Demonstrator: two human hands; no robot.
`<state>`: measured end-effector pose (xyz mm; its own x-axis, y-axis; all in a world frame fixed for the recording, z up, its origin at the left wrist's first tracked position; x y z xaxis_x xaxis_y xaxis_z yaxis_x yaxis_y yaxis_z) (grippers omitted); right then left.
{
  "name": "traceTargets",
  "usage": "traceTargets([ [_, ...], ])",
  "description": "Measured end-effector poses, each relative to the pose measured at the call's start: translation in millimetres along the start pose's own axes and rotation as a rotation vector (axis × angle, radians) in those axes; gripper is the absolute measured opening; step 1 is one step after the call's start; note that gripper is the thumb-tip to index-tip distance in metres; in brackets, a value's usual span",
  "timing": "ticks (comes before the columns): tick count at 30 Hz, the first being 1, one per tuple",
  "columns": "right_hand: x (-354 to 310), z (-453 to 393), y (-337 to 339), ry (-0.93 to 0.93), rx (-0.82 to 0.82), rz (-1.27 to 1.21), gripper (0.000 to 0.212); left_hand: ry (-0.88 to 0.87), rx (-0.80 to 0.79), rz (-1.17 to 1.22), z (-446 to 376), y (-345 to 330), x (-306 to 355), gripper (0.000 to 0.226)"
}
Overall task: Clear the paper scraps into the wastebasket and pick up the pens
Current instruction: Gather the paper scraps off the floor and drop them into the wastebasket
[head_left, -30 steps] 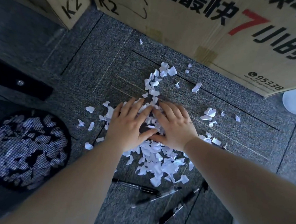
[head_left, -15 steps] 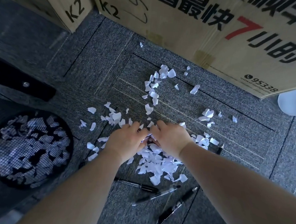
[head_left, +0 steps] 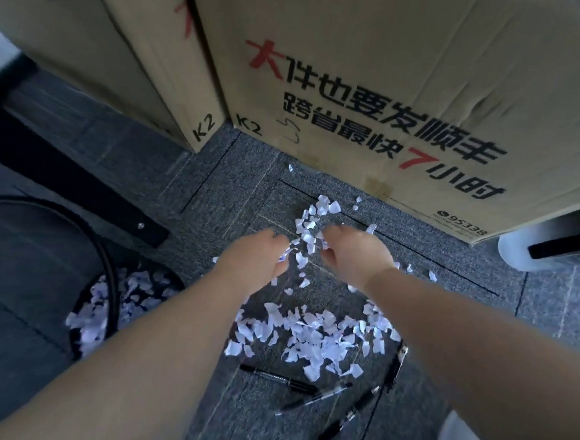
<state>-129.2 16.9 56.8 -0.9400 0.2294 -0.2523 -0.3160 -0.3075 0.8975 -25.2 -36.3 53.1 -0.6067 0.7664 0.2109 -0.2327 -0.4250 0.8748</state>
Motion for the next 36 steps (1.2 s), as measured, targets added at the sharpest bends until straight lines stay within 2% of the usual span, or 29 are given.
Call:
traceTargets([
  [3, -19.8, 2.0, 46.1, -0.009, 0.003, -0.02, 0.019, 0.021, 0.069, -0.004, 12.9, 54.4, 1.8, 0.024],
  [5, -35.2, 5.2, 75.1, -0.017, 0.021, -0.046, 0.01, 0.043, 0.083, 0.005, 23.2, 85.6, 3.1, 0.024],
  [10, -93.7, 24.4, 149.0, 0.021, 0.115, -0.058, 0.015, 0.09, 0.189, -0.007, 72.1, 162.1, -6.1, 0.025],
  [15, -168.2, 39.0, 185.9, 0.12, 0.185, -0.076, 0.016, 0.192, 0.298, 0.003, 145.5, 201.1, -48.6, 0.023],
  [23, -293.3, 44.8, 157.5, 0.302, 0.156, -0.163, 0.02, 0.332, 0.38, 0.064, 255.1, 166.5, -132.6, 0.025],
  [26, -326.8, 38.2, 130.3, 0.348, 0.102, -0.16, 0.021, 0.376, 0.325, 0.083, 272.6, 139.5, -155.4, 0.027],
  [30, -351.5, 24.4, 93.9, 0.369, 0.034, -0.128, 0.021, 0.374, 0.288, 0.123, 279.3, 106.9, -174.6, 0.024],
  [36, -358.7, 12.0, 65.5, 0.364, 0.023, -0.125, 0.02, 0.391, 0.304, 0.229, 280.9, 82.1, -191.2, 0.021],
])
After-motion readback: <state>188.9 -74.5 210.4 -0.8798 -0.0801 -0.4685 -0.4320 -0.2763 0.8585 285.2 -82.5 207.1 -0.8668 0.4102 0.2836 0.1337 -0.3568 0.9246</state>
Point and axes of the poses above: each hand's wrist, its own z-axis away from the middle knuckle, its own y-axis out of the back of the hand, x = y × z, the point moved 9 cm from there along -z, towards the middle knuckle, and after that the axes turned 3 degrees about -x, right-handed, at the moved point
